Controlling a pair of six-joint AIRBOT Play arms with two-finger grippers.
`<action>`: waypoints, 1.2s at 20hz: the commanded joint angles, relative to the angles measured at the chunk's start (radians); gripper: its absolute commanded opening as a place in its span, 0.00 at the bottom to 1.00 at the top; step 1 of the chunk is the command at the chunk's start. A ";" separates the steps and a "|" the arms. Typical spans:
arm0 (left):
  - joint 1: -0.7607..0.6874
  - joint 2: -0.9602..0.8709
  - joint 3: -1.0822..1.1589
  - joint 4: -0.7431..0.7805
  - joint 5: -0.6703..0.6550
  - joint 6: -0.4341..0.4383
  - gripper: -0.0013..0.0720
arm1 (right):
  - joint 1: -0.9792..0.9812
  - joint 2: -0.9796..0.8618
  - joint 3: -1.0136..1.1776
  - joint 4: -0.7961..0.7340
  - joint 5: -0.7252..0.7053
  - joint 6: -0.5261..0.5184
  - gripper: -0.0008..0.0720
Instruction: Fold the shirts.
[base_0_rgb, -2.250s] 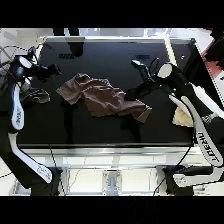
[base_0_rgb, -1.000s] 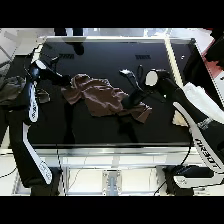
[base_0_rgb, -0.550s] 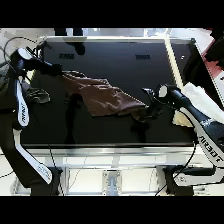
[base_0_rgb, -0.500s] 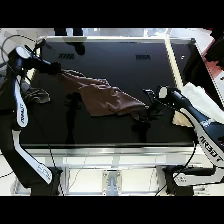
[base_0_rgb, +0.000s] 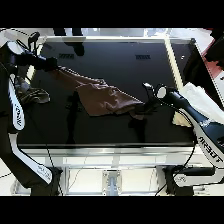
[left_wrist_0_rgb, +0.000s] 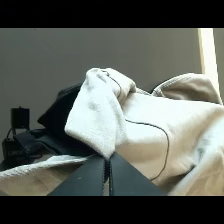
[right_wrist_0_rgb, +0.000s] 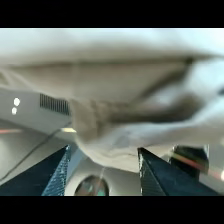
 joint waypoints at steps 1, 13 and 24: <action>0.000 0.002 0.000 0.000 -0.019 -0.004 0.04 | 0.056 -0.003 0.002 -0.095 -0.087 0.072 0.68; 0.000 0.002 0.000 0.000 -0.018 -0.003 0.04 | 0.049 -0.045 0.001 -0.241 -0.049 0.240 0.37; 0.039 0.389 0.000 0.085 -0.064 0.029 0.03 | 0.040 0.340 0.192 -0.663 0.375 0.154 0.03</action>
